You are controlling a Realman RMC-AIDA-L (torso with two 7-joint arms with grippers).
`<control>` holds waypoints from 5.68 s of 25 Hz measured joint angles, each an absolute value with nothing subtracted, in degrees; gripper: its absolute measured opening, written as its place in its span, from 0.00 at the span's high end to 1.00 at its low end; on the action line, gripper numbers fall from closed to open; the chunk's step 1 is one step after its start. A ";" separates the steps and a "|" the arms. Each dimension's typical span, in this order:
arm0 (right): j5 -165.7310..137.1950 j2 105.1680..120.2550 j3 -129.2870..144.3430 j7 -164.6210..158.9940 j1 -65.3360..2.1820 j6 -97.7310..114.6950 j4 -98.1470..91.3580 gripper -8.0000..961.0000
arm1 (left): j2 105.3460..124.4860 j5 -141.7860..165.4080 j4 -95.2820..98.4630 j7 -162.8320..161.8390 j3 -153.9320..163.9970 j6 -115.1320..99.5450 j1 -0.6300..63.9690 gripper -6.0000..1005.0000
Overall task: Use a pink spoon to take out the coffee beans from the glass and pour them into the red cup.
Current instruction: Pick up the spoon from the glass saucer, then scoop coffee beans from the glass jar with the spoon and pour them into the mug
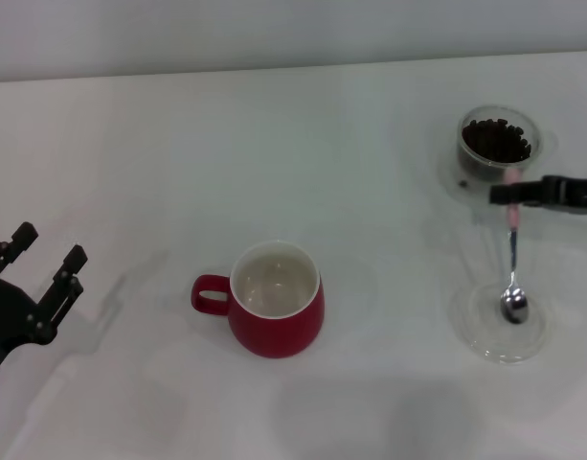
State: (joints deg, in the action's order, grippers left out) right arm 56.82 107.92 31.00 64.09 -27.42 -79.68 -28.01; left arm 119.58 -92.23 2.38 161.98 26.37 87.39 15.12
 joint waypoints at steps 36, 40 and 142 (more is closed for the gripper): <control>77.33 112.05 31.69 80.63 -32.36 -56.98 -34.74 0.84 | 119.56 -92.37 1.32 161.98 26.08 87.81 15.74 0.41; 77.34 113.06 32.06 83.83 -32.34 -55.04 -34.83 0.84 | 119.53 -92.37 1.52 161.98 26.03 87.81 15.80 0.41; 90.48 110.00 29.78 61.09 -29.80 -47.48 -19.86 0.84 | 119.36 -93.95 2.02 161.98 26.28 83.39 17.84 0.41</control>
State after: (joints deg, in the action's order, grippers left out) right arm 90.48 110.00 29.78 61.09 -29.80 -47.48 -19.86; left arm 119.36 -93.95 2.02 161.98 26.28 83.39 17.84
